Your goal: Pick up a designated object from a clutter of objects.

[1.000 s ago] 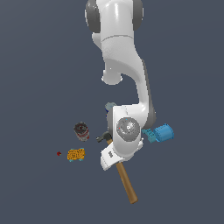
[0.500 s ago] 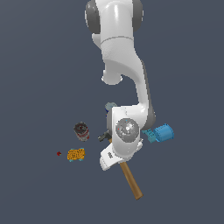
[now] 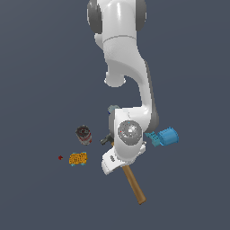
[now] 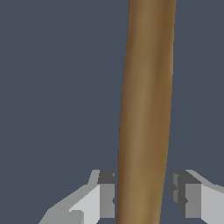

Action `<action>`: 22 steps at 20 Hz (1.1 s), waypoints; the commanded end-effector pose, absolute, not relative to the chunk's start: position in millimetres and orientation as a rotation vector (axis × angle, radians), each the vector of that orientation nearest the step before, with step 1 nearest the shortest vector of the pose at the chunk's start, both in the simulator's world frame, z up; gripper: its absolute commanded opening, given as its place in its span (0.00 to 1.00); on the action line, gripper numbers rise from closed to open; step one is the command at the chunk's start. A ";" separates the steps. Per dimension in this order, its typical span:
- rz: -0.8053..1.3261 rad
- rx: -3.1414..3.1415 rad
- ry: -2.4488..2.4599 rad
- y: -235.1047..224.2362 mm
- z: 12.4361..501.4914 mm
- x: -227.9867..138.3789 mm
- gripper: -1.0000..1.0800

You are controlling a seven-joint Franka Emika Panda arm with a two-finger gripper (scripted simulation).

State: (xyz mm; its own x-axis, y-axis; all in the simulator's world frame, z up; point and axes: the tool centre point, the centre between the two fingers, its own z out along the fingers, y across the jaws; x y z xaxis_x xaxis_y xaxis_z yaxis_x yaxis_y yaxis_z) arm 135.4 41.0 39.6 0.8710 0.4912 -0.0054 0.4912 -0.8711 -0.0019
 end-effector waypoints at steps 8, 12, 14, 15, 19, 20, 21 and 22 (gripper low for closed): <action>0.002 -3.040 -0.796 8.3 92.8 132.0 0.00; 0.002 -3.039 -0.797 -15.7 132.0 128.4 0.00; 0.001 -3.039 -0.798 -28.8 153.4 126.5 0.00; 0.001 -3.039 -0.798 -35.4 164.1 125.6 0.00; 0.001 -3.038 -0.798 -61.6 206.7 122.1 0.00; 0.001 -3.038 -0.798 -68.1 217.2 121.3 0.00; 0.000 -3.038 -0.799 -74.4 227.8 120.5 0.00; 0.000 -3.038 -0.799 -80.9 238.3 119.8 0.00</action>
State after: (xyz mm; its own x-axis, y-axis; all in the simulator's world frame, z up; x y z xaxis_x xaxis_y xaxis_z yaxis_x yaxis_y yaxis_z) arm 120.8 -71.1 220.0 0.8710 0.4912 -0.0029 0.4912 -0.8710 -0.0024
